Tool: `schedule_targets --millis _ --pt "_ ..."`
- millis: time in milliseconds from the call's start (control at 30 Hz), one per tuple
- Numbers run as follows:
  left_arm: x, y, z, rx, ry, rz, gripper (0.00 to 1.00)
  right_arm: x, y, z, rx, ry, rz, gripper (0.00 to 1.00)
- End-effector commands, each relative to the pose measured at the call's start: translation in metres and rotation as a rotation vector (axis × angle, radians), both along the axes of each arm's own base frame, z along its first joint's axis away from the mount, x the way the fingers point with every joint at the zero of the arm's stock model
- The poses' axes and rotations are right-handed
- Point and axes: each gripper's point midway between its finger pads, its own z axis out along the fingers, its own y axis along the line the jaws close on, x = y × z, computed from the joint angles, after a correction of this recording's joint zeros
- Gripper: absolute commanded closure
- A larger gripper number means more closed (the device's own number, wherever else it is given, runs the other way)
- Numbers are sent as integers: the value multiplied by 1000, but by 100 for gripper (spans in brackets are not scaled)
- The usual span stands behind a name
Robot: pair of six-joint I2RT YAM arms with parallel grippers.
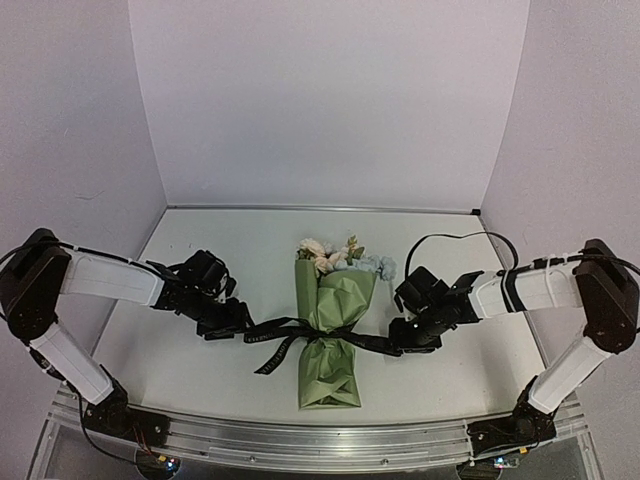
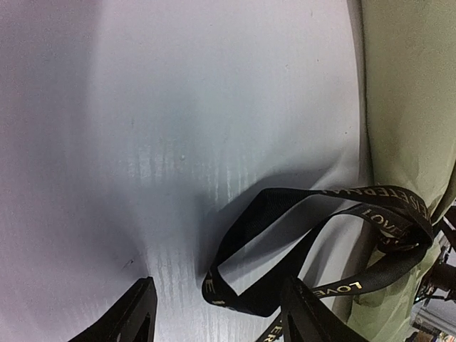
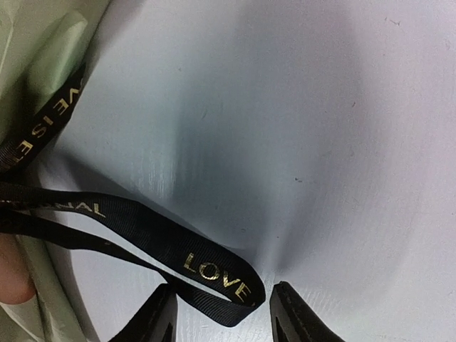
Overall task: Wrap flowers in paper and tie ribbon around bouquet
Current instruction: Tie the half-tied ribbon around the folded bouquet.
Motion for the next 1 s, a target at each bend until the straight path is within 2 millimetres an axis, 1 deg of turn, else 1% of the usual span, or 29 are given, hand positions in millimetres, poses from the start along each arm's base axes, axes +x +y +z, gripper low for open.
schedule_targets --millis 0,133,233,300,400,433,500,633,700,800,967 --pt "10 -23 8 -76 -19 -26 42 3 3 -1 -3 -5 -32 60" --pt "8 -28 -2 -51 5 -34 52 2 3 -3 -16 0 -41 68" --pt "7 -31 -4 -51 11 -35 63 2 5 -3 -21 0 -45 77" --pt "7 -33 -4 -51 13 -36 73 2 5 -1 -31 -4 -47 83" --pt "11 -33 -2 -43 1 -28 95 2 2 3 -56 -15 -53 96" --pt "13 -31 0 -34 -7 -20 99 2 -1 6 -70 -22 -60 100" --pt "17 -26 5 -8 -29 2 100 4 -10 12 -123 -38 -75 100" --pt "29 -8 12 75 -77 43 100 4 -41 29 -302 -89 -102 100" --pt "32 1 10 107 -78 57 100 2 -54 36 -380 -97 -107 100" --pt "34 10 7 135 -75 70 100 -2 -63 38 -431 -101 -105 100" --pt "38 31 5 171 -70 106 100 -11 -67 31 -473 -92 -101 100"
